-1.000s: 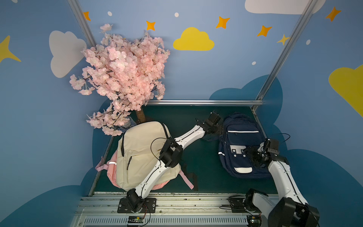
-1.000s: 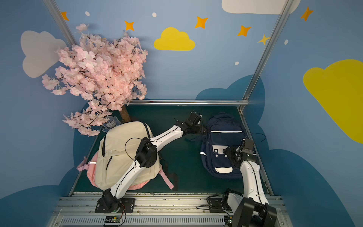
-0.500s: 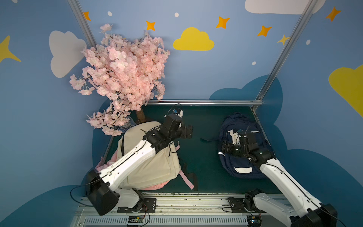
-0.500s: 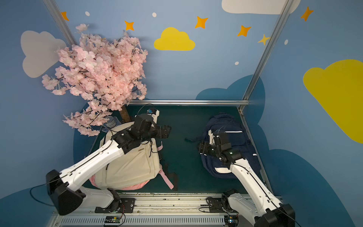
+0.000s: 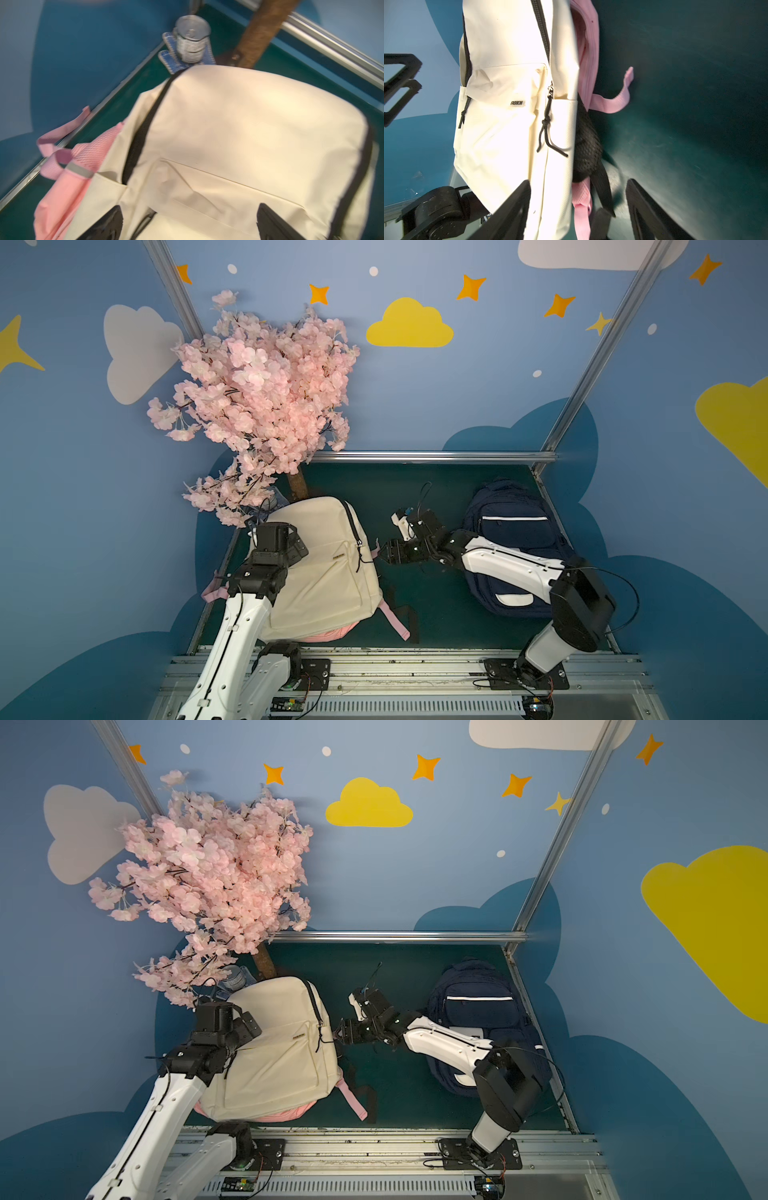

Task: Zip up the backpack
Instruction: Pick up the backpack from the backpack.

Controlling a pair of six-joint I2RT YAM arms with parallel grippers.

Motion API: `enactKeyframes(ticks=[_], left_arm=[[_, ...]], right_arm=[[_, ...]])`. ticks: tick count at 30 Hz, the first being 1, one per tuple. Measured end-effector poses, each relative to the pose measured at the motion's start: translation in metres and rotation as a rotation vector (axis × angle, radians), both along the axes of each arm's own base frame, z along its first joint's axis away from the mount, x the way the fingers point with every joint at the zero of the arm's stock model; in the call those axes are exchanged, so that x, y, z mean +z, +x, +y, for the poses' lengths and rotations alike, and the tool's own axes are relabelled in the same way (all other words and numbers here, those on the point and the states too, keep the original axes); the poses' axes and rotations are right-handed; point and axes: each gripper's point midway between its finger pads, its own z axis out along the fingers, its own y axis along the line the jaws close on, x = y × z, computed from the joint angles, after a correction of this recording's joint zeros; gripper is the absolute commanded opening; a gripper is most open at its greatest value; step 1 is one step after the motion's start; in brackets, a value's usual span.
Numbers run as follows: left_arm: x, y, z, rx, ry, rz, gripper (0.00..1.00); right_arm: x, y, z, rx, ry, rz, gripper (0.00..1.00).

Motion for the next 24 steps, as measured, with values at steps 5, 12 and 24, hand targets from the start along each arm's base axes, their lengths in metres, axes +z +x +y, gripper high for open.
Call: enactKeyframes(ticks=[5, 12, 24], left_arm=[[-0.042, -0.014, 0.053, 0.244, -0.127, 0.085, 1.0], [-0.058, -0.022, 0.081, 0.379, -0.243, 0.059, 1.0], [-0.09, -0.008, 0.065, 0.328, -0.398, 0.083, 0.6]], right_arm=[[-0.018, 0.003, 0.025, 0.023, -0.006, 0.031, 0.74], [-0.037, 0.005, 0.041, 0.028, 0.006, 0.085, 0.74], [-0.048, -0.009, 0.084, 0.105, 0.057, 0.143, 0.47]])
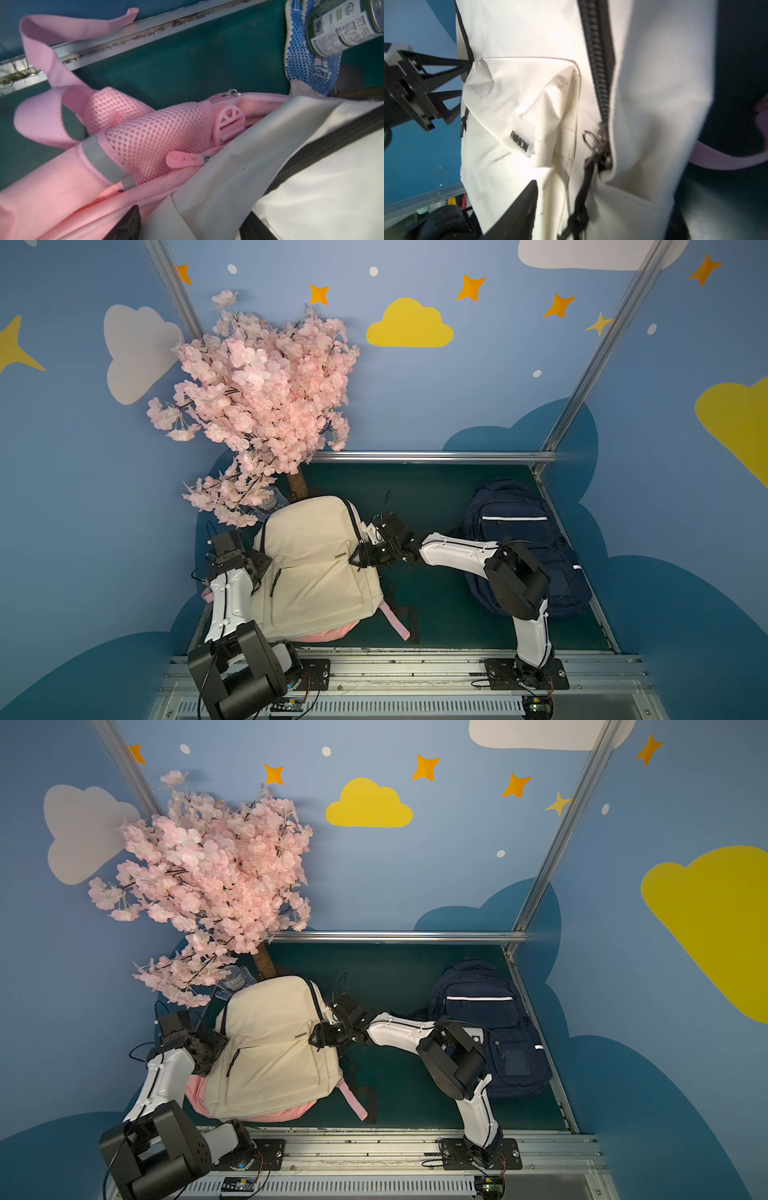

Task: Zip up the backpack
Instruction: Pick up the backpack from the backpack.

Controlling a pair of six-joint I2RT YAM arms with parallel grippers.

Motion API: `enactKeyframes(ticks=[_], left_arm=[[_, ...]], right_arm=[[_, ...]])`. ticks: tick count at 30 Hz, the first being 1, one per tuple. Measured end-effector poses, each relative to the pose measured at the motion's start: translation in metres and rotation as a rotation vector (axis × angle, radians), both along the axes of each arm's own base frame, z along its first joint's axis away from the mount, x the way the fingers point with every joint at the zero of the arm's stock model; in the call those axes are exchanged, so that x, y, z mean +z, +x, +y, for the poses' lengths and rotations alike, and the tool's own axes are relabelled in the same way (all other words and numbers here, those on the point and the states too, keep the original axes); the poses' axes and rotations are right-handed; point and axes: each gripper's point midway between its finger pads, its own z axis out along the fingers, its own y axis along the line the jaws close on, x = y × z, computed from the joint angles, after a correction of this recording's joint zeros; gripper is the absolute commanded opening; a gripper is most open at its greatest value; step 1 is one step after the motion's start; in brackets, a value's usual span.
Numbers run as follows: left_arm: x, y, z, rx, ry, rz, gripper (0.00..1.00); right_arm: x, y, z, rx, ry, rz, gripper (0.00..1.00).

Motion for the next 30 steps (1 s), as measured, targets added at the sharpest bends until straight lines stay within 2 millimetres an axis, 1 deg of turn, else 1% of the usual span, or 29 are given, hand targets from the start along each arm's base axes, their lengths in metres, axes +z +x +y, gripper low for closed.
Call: enactKeyframes(ticks=[4, 5, 6, 8, 9, 10, 13, 16, 18, 22, 24, 25, 27, 30], left_arm=[[0.002, 0.005, -0.004, -0.014, -0.004, -0.017, 0.39], [0.003, 0.006, -0.005, -0.019, -0.004, -0.022, 0.31], [0.004, 0.007, -0.006, -0.027, 0.001, -0.028, 0.23], [0.009, 0.009, -0.011, -0.043, 0.011, -0.048, 0.1], [0.013, 0.01, -0.014, -0.056, 0.017, -0.061, 0.04], [0.016, 0.011, -0.018, -0.068, 0.021, -0.072, 0.03], [0.03, 0.013, -0.032, -0.111, 0.04, -0.122, 0.02], [0.047, 0.013, -0.051, -0.15, 0.05, -0.183, 0.02], [0.059, 0.013, -0.067, -0.185, 0.055, -0.229, 0.03], [0.081, 0.014, -0.111, -0.286, 0.046, -0.317, 0.02], [0.084, 0.016, -0.134, -0.344, 0.028, -0.338, 0.02], [0.085, 0.017, -0.146, -0.373, 0.019, -0.347, 0.03], [0.084, 0.021, -0.169, -0.429, 0.0, -0.351, 0.03], [0.077, 0.029, -0.206, -0.519, -0.009, -0.333, 0.02]], right_arm=[[0.0, 0.001, 0.0, -0.005, -0.005, 0.001, 0.2], [0.0, 0.001, 0.0, -0.007, -0.008, 0.001, 0.14], [0.001, 0.002, 0.0, -0.009, -0.009, -0.002, 0.09], [0.004, 0.004, 0.0, -0.011, -0.015, -0.01, 0.02], [0.005, 0.004, 0.0, -0.015, -0.018, -0.013, 0.0], [0.006, 0.004, -0.001, -0.015, -0.022, -0.021, 0.0], [0.013, 0.005, -0.01, -0.032, -0.049, -0.038, 0.0], [0.029, 0.006, -0.025, -0.058, -0.061, -0.065, 0.0], [0.046, 0.007, -0.041, -0.081, -0.057, -0.089, 0.0], [0.083, 0.016, -0.085, -0.163, -0.024, -0.138, 0.0], [0.091, 0.023, -0.109, -0.211, -0.016, -0.158, 0.0], [0.092, 0.027, -0.121, -0.235, -0.013, -0.171, 0.0], [0.086, 0.034, -0.145, -0.282, -0.023, -0.181, 0.0], [0.065, 0.044, -0.181, -0.353, -0.07, -0.167, 0.0]])
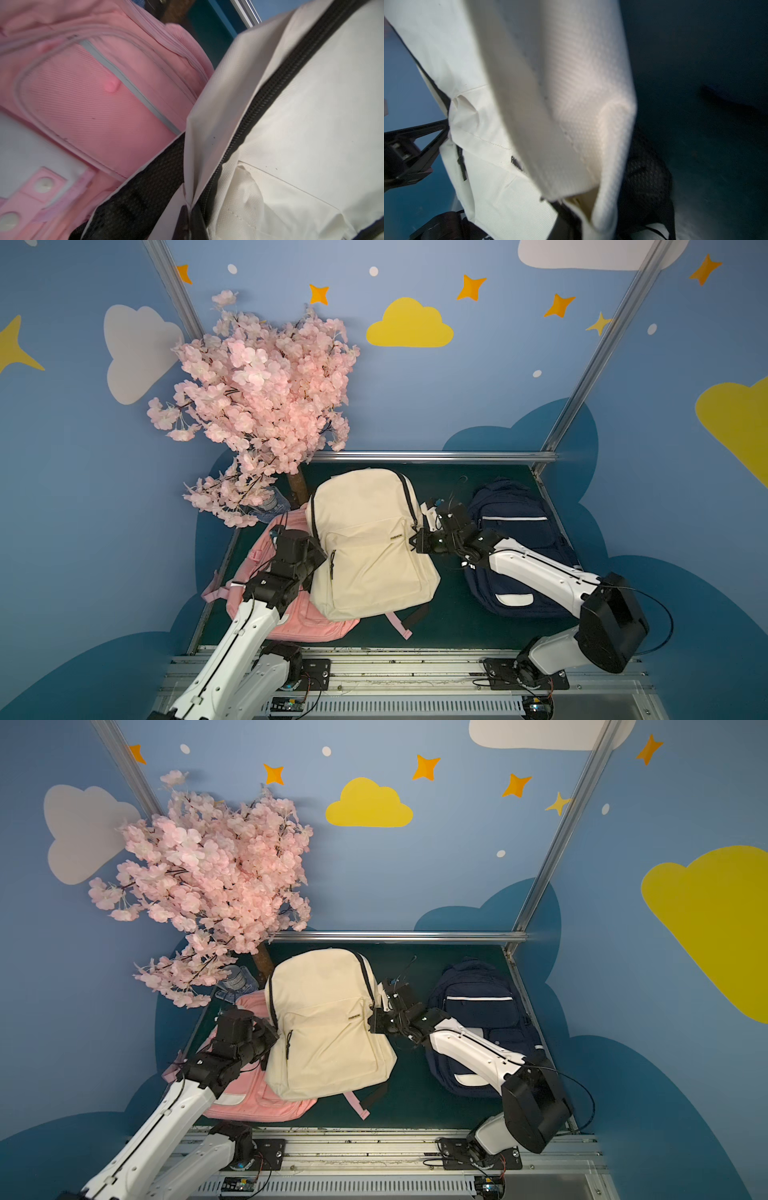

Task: Zip up the backpack
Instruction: Pick up the backpack from the backpack, then place the backpack at the center of the board.

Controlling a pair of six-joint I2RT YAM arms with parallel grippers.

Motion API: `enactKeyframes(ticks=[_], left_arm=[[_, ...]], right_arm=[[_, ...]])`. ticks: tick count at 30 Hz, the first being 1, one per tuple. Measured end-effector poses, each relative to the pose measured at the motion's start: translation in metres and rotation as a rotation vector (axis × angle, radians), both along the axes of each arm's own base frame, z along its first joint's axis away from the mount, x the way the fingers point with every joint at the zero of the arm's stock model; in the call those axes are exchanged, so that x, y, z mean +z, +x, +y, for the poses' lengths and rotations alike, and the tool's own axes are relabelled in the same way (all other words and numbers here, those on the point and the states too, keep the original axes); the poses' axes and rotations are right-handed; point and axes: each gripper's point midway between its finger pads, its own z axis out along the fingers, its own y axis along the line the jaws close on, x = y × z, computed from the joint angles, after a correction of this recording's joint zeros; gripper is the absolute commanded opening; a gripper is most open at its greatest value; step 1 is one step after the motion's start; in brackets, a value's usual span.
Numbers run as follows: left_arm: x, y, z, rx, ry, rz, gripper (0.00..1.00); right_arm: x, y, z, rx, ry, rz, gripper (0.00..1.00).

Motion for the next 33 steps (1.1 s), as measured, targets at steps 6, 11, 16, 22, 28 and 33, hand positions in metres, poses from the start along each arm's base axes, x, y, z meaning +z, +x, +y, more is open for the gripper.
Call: enactKeyframes(ticks=[6, 11, 16, 22, 28, 33], left_arm=[[-0.009, 0.021, -0.069, -0.148, 0.074, 0.045, 0.03], [-0.026, 0.043, -0.107, -0.204, 0.11, 0.087, 0.03], [-0.053, 0.057, -0.128, -0.238, 0.139, 0.149, 0.09], [-0.064, 0.07, -0.142, -0.261, 0.168, 0.175, 0.27], [-0.065, 0.075, -0.139, -0.251, 0.226, 0.201, 0.43], [-0.047, 0.068, -0.122, -0.216, 0.271, 0.164, 0.77]], right_arm=[[-0.033, 0.016, -0.062, -0.156, -0.082, 0.057, 0.0], [-0.052, 0.018, -0.106, -0.275, -0.131, 0.093, 0.0], [-0.067, 0.016, -0.134, -0.342, -0.169, 0.159, 0.0], [-0.072, 0.018, -0.15, -0.357, -0.213, 0.213, 0.16], [-0.067, 0.026, -0.147, -0.336, -0.206, 0.203, 0.48], [-0.05, 0.034, -0.145, -0.323, -0.211, 0.168, 0.68]])
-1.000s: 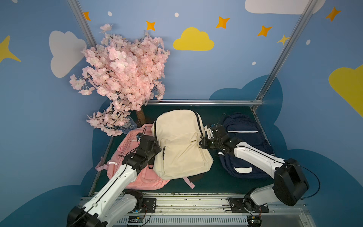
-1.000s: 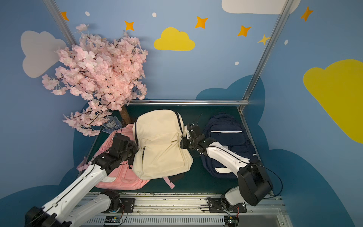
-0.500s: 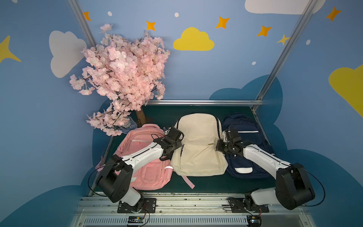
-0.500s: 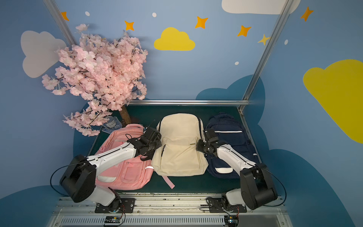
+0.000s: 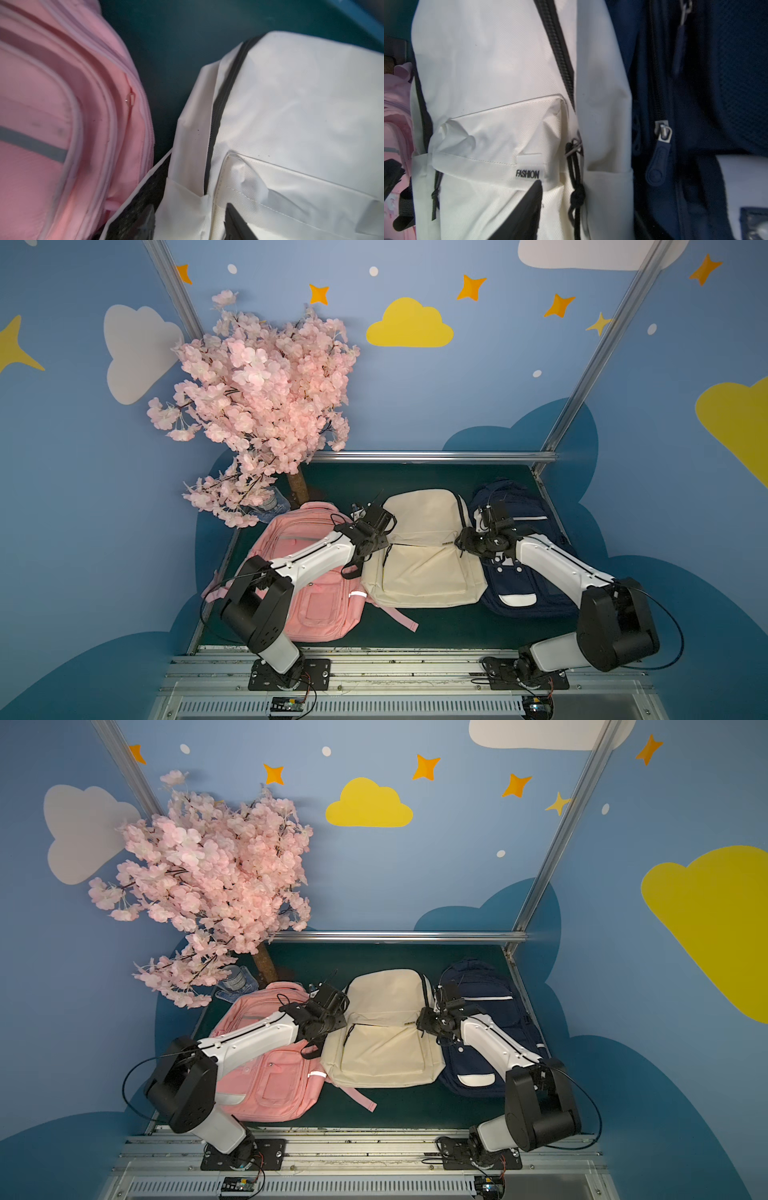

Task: Zip up the backpack
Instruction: Place the backpack at the center of the board, then reset both arms

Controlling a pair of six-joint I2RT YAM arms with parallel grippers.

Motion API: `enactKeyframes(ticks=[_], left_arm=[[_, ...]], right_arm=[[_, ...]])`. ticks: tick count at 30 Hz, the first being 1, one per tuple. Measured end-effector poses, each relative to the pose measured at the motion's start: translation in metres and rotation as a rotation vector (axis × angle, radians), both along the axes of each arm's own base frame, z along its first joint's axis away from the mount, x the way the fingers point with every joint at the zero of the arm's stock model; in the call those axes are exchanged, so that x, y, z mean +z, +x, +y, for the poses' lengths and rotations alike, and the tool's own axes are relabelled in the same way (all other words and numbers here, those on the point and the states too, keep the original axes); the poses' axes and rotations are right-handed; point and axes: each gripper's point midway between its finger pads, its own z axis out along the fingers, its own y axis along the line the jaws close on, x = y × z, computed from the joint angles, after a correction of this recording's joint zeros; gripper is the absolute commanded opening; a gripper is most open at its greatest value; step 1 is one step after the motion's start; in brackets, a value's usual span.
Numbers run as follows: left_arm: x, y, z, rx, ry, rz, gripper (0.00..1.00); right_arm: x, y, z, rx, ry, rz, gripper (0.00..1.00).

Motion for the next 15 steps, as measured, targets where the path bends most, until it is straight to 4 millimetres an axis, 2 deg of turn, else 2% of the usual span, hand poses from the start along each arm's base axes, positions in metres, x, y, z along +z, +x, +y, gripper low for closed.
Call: enactKeyframes(ticks=[2, 4, 6, 8, 11, 13, 15], left_arm=[[0.018, -0.004, 0.01, 0.009, 0.004, -0.048, 0.86], [0.038, -0.007, 0.022, 0.023, -0.002, -0.104, 0.88], [0.057, -0.01, 0.04, 0.046, -0.003, -0.162, 0.9], [0.073, -0.013, 0.06, 0.076, 0.001, -0.211, 0.91], [0.089, -0.018, 0.09, 0.118, 0.014, -0.268, 0.92], [0.094, -0.022, 0.106, 0.14, 0.024, -0.292, 0.92], [0.095, -0.026, 0.118, 0.153, 0.028, -0.305, 0.93]], right_arm=[[0.011, 0.002, -0.004, -0.001, -0.021, -0.017, 0.75], [0.024, 0.003, -0.01, -0.014, -0.041, -0.045, 0.82], [0.039, 0.003, -0.017, -0.035, -0.061, -0.084, 0.83], [0.055, 0.003, -0.026, -0.062, -0.081, -0.136, 0.82], [0.075, 0.0, -0.03, -0.063, -0.078, -0.213, 0.71], [0.078, -0.003, -0.027, -0.04, -0.052, -0.25, 0.68], [0.071, -0.007, -0.02, -0.018, -0.039, -0.243, 0.69]])
